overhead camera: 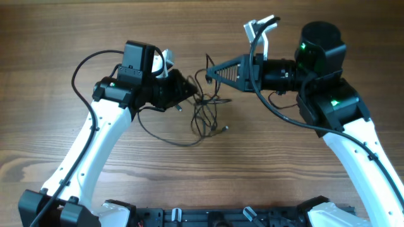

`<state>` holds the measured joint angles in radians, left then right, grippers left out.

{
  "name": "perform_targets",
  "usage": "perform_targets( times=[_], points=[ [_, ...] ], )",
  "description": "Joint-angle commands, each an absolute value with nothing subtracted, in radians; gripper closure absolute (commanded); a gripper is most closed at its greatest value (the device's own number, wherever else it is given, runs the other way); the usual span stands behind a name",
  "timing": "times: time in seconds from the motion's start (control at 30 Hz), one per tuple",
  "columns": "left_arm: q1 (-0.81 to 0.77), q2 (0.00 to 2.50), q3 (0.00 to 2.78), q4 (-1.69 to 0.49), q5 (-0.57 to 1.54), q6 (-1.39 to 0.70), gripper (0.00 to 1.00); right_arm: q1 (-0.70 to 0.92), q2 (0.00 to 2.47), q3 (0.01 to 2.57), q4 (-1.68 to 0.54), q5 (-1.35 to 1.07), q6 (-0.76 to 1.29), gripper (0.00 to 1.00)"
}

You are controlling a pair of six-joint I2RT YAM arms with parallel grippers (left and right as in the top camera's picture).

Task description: Untangle cables

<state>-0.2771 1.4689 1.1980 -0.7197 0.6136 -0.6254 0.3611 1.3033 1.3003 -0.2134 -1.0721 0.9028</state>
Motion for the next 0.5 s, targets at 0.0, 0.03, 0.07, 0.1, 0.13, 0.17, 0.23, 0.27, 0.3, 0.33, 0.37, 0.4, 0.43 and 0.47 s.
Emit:
perform_targets(
  times=[0.0,0.03,0.07,0.1,0.13,0.17,0.23,0.27,0.3,0.33,0.37,0.4,0.43,0.47],
  points=[
    [-0.280,1.513,1.195,-0.744,0.532,-0.614,0.96,0.363,1.299,1.311,-0.175,-1.146,0.918,0.96],
    [-0.279,1.517,1.195,-0.749,0.523,-0.614,0.96,0.362,1.299,1.311,-0.176,-1.146,0.916,0.96],
    [-0.279,1.522,1.195,-0.752,0.514,-0.614,0.96,0.361,1.299,1.311,-0.178,-1.146,0.912,0.96],
    [-0.279,1.525,1.195,-0.752,0.505,-0.615,0.96,0.361,1.299,1.311,-0.178,-1.146,0.900,0.96],
    [-0.279,1.526,1.195,-0.752,0.495,-0.618,0.96,0.361,1.299,1.311,-0.178,-1.143,0.884,0.96],
    [-0.279,1.526,1.195,-0.752,0.484,-0.622,0.96,0.361,1.299,1.311,-0.178,-1.141,0.871,0.96],
    [-0.276,1.526,1.195,-0.759,0.441,-0.648,0.96,0.358,1.299,1.311,-0.201,-1.102,0.839,0.96],
    [-0.276,1.526,1.195,-0.761,0.432,-0.648,0.96,0.357,1.299,1.311,-0.216,-1.079,0.837,0.96],
    [-0.275,1.526,1.195,-0.769,0.413,-0.648,0.96,0.353,1.299,1.311,-0.241,-1.040,0.834,0.96],
    [-0.274,1.526,1.195,-0.780,0.393,-0.652,0.96,0.345,1.299,1.311,-0.268,-0.991,0.807,0.96],
    [-0.272,1.526,1.195,-0.793,0.373,-0.659,0.96,0.337,1.299,1.311,-0.289,-0.953,0.782,0.96],
    [-0.270,1.526,1.195,-0.804,0.357,-0.664,0.96,0.328,1.299,1.311,-0.315,-0.910,0.765,0.96],
    [-0.268,1.526,1.195,-0.817,0.337,-0.667,0.96,0.308,1.298,1.311,-0.365,-0.833,0.756,0.96],
    [-0.263,1.526,1.195,-0.834,0.312,-0.667,0.96,0.291,1.298,1.311,-0.405,-0.772,0.756,0.96]
  ],
)
